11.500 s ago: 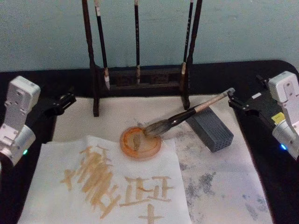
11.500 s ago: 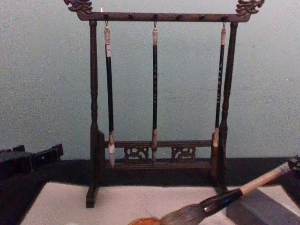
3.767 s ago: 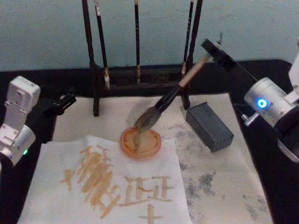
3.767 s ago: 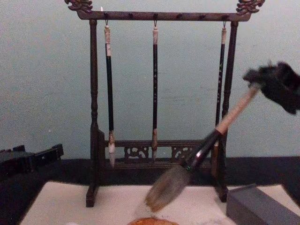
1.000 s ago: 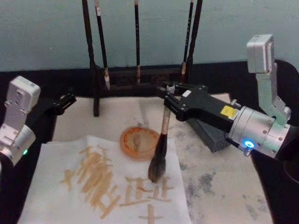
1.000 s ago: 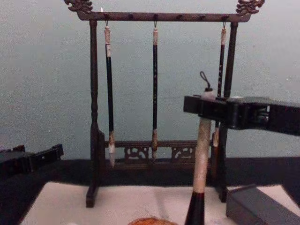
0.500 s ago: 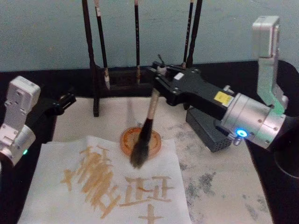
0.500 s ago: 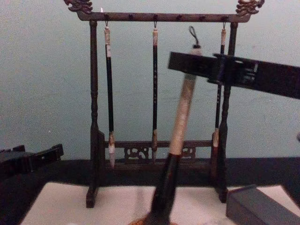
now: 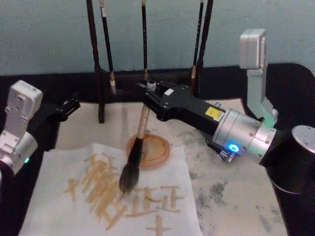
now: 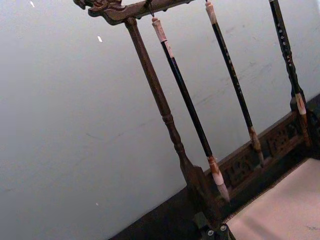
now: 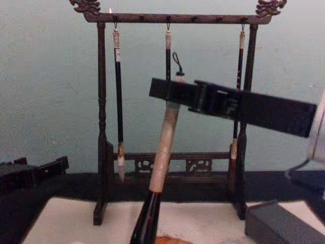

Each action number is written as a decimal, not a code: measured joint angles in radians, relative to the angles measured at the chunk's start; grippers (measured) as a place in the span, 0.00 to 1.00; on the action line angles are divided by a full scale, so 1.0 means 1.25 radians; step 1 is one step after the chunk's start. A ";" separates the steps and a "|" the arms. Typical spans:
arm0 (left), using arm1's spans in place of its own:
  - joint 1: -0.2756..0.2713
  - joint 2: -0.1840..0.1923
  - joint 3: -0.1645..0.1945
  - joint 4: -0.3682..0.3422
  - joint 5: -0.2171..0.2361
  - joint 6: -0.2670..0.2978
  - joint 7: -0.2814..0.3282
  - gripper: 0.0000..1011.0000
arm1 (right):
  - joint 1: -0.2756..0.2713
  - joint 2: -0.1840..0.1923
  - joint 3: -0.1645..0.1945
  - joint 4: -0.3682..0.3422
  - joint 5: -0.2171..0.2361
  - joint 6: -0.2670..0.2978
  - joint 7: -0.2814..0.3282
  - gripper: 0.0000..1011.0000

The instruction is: Pick up the brush from the inkstone, write on the paper, then place the brush back to its original position.

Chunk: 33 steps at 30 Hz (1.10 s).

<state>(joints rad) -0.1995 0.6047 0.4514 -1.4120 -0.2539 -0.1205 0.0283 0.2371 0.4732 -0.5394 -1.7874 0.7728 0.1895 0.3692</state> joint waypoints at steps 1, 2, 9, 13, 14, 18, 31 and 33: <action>0.000 0.000 0.000 0.000 0.000 0.000 0.000 0.99 | 0.000 0.000 -0.001 0.002 0.001 0.000 0.000 0.18; 0.000 0.000 0.000 0.000 0.000 0.000 0.000 0.99 | 0.000 0.000 -0.002 0.004 0.001 0.001 0.000 0.18; 0.000 0.000 0.000 0.000 0.000 0.000 0.000 0.99 | -0.006 0.006 -0.001 0.022 0.007 0.001 -0.001 0.18; 0.000 0.000 0.000 0.000 0.000 0.000 0.000 0.99 | -0.008 0.010 0.001 0.028 0.007 0.000 -0.002 0.18; 0.000 0.000 0.000 0.000 0.000 0.000 0.000 0.99 | -0.010 0.013 0.003 0.030 0.006 -0.001 -0.003 0.18; 0.000 0.000 0.000 0.000 0.000 0.000 0.000 0.99 | -0.012 0.018 0.006 0.034 0.002 -0.006 -0.004 0.18; 0.000 0.000 0.000 0.000 0.000 0.000 0.000 0.99 | -0.033 0.035 0.038 0.030 0.001 -0.016 -0.013 0.18; 0.000 0.000 0.000 0.000 0.000 0.000 0.000 0.99 | -0.036 0.038 0.042 0.027 0.001 -0.018 -0.015 0.18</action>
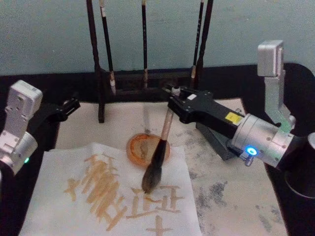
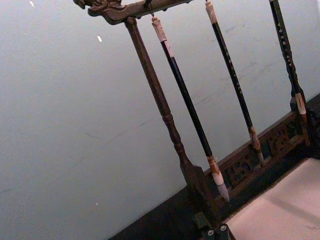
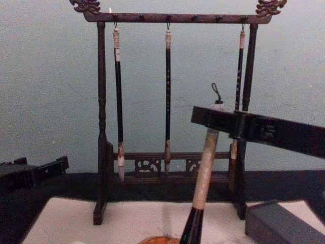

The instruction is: Pick up the brush from the inkstone, write on the paper, then place the brush back to its original position.

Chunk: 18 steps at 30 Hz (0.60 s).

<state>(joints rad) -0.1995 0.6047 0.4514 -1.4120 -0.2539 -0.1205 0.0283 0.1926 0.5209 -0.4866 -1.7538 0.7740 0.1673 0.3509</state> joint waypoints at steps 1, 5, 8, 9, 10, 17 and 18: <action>0.000 0.000 0.000 0.000 0.000 0.000 0.000 0.99 | -0.002 0.002 0.002 -0.002 0.000 -0.001 -0.001 0.18; 0.000 0.000 0.000 0.000 0.000 0.000 0.000 0.99 | -0.007 0.010 0.012 -0.006 -0.005 -0.004 -0.004 0.18; 0.000 0.000 0.000 0.000 0.000 0.000 0.000 0.99 | -0.009 0.013 0.018 -0.007 -0.012 -0.006 -0.008 0.18; 0.000 0.000 0.000 0.000 0.000 0.000 0.000 0.99 | -0.010 0.013 0.019 -0.008 -0.013 -0.006 -0.009 0.18; 0.000 0.000 0.000 0.000 0.000 0.000 0.000 0.99 | -0.010 0.013 0.021 -0.010 -0.015 -0.007 -0.009 0.18; 0.000 0.000 0.000 0.000 0.000 0.000 0.000 0.99 | 0.001 -0.002 0.027 -0.023 -0.024 -0.014 -0.010 0.18; 0.000 0.000 0.000 0.000 0.000 0.000 0.000 0.99 | 0.003 -0.006 0.025 -0.023 -0.025 -0.015 -0.009 0.18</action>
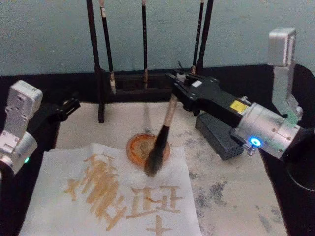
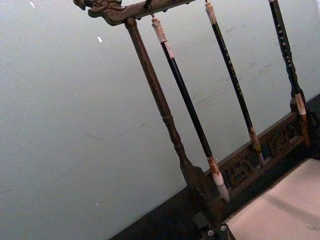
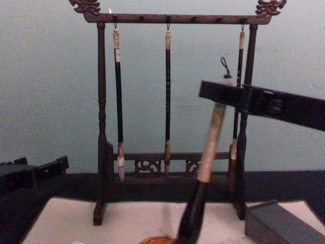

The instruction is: Pick up the brush from the inkstone, write on the paper, then place the brush back to its original position.

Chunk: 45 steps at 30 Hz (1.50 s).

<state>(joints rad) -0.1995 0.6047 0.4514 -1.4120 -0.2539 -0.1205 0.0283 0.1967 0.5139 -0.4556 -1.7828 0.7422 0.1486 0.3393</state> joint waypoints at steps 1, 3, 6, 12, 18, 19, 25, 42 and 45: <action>0.000 0.000 0.000 0.000 0.000 0.000 0.000 0.99 | 0.003 -0.004 -0.002 0.000 -0.002 -0.001 0.000 0.18; 0.000 0.000 0.000 0.000 0.000 0.000 0.000 0.99 | 0.010 -0.016 -0.010 -0.001 -0.007 -0.002 0.001 0.18; 0.000 0.000 0.000 0.000 0.000 0.000 0.000 0.99 | 0.020 -0.032 -0.022 -0.001 -0.011 -0.002 0.003 0.18; 0.000 0.000 0.000 0.000 0.000 0.000 0.000 0.99 | 0.030 -0.056 -0.044 0.013 -0.013 0.005 0.011 0.18; 0.000 0.000 0.000 0.000 0.000 0.000 0.000 0.99 | 0.029 -0.065 -0.057 0.031 -0.011 0.014 0.013 0.18; 0.000 0.000 0.000 0.000 0.000 0.000 0.000 0.99 | 0.028 -0.066 -0.059 0.034 -0.011 0.015 0.013 0.18; 0.000 0.000 0.000 0.000 0.000 0.000 0.000 0.99 | 0.022 -0.062 -0.061 0.041 -0.010 0.017 0.014 0.18; 0.000 0.000 0.000 0.000 0.000 0.000 0.000 0.99 | -0.003 -0.026 -0.034 0.033 -0.027 0.011 0.007 0.18; 0.000 0.000 0.000 0.000 0.000 0.000 0.000 0.99 | -0.011 -0.017 -0.025 0.028 -0.034 0.009 0.006 0.18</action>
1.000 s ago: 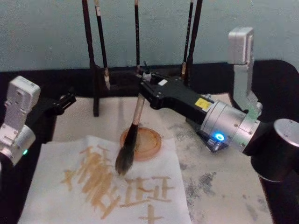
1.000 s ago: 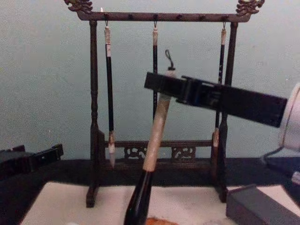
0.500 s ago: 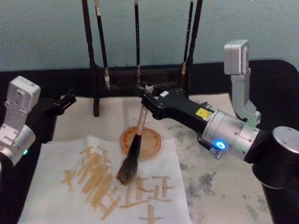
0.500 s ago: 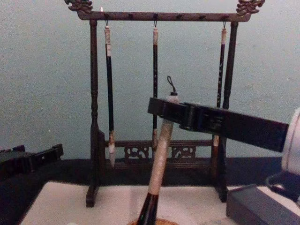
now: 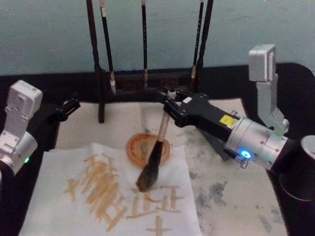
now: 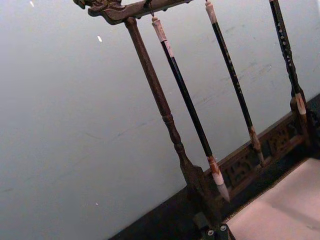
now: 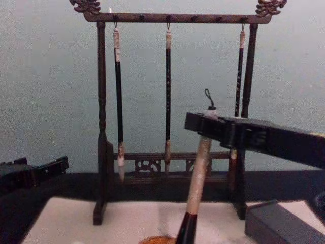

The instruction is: Pick up the brush from the inkstone, write on the paper, then place the brush back to its original position.

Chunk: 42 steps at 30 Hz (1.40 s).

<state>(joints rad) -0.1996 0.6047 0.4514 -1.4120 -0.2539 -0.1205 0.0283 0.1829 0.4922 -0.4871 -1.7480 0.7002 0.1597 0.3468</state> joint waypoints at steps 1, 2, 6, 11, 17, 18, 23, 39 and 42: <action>0.000 0.000 0.000 0.000 0.000 0.000 0.000 0.99 | -0.002 0.003 0.002 -0.001 -0.001 0.000 0.000 0.18; 0.000 0.000 0.000 0.000 0.000 0.000 0.000 0.99 | -0.004 0.005 0.005 -0.002 -0.003 0.000 -0.001 0.18; 0.000 0.000 0.000 0.000 0.000 0.000 0.000 0.99 | -0.014 0.015 0.018 -0.009 -0.005 0.001 -0.004 0.18; 0.000 0.000 0.000 0.000 0.000 0.000 0.000 0.99 | -0.029 0.029 0.038 -0.020 -0.006 0.002 -0.009 0.18; 0.000 0.000 0.000 0.000 0.000 0.000 0.000 0.99 | -0.039 0.032 0.054 -0.028 -0.006 0.002 -0.012 0.18; 0.000 0.000 0.000 0.000 0.000 0.000 0.000 0.99 | -0.040 0.032 0.055 -0.029 -0.006 0.002 -0.012 0.18; 0.000 0.000 0.000 0.000 0.000 0.000 0.000 0.99 | -0.045 0.023 0.064 -0.041 -0.001 -0.005 -0.014 0.18; 0.000 0.000 0.000 0.000 0.000 0.000 0.000 0.99 | -0.036 -0.002 0.050 -0.062 0.004 -0.021 -0.011 0.18; 0.000 0.000 0.000 0.000 0.000 0.000 0.000 0.99 | -0.033 -0.005 0.048 -0.063 0.001 -0.021 -0.011 0.18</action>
<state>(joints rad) -0.1995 0.6047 0.4514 -1.4120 -0.2539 -0.1205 0.0283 0.1413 0.4859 -0.4276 -1.8268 0.7020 0.1333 0.3327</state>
